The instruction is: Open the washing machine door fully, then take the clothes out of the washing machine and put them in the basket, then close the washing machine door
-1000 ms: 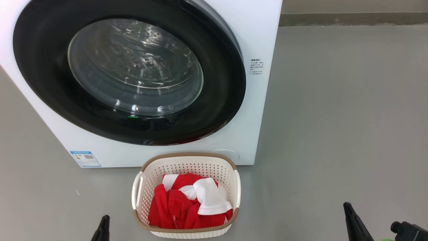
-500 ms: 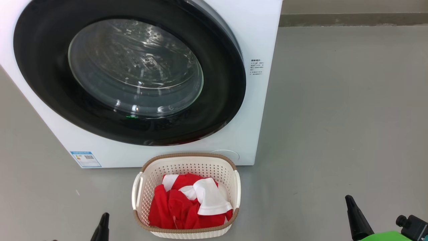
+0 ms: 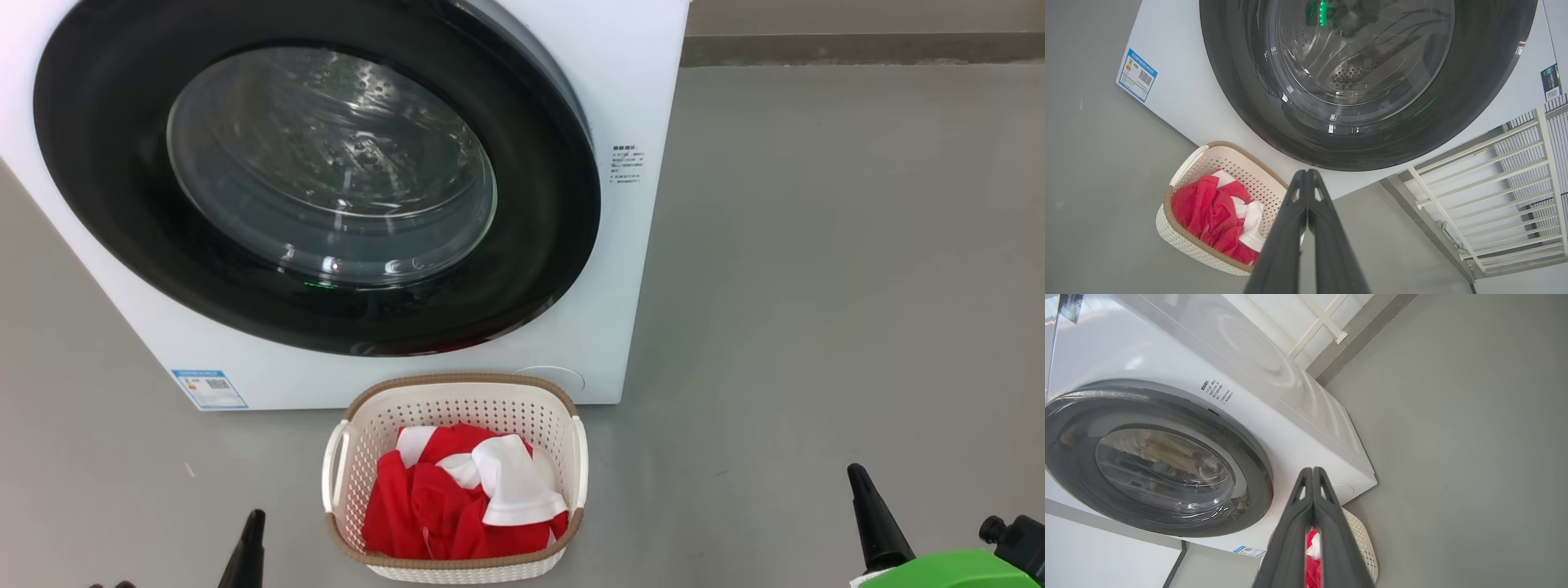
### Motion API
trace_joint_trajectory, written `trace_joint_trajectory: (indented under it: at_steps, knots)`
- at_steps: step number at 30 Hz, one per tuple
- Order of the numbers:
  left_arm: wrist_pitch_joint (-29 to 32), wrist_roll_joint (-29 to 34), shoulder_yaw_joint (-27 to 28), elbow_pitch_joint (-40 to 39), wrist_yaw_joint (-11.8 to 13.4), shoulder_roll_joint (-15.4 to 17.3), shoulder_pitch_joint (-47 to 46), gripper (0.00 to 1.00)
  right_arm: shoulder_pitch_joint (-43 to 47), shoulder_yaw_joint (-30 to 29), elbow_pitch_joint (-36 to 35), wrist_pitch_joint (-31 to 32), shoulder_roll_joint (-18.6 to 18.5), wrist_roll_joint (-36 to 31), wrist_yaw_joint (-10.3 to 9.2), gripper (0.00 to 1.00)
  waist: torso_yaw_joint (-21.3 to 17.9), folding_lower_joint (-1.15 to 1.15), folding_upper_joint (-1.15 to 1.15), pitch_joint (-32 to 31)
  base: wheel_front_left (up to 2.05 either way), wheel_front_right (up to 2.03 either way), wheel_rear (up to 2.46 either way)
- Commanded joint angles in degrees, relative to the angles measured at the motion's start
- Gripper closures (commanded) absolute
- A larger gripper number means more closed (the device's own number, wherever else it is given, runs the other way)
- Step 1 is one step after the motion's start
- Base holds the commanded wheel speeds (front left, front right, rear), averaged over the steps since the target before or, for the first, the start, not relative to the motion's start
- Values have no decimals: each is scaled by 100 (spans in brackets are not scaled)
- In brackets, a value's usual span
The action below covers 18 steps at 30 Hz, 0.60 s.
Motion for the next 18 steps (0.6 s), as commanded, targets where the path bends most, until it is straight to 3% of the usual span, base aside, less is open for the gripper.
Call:
trace_joint_trajectory:
  at_steps: [1, 18]
  knots:
    - [45, -122, 157, -167, -21, 38, -289, 100, -298, 25, -171, 31, -97, 131, -3, 100, 0, 0, 0, -1, 0, 0, 0]
    - [342, -1089, 288, -193, -27, -55, -434, 100, -512, -28, -212, 332, -122, 1165, -4, 100, 1, 0, 0, -11, 0, 0, 0]
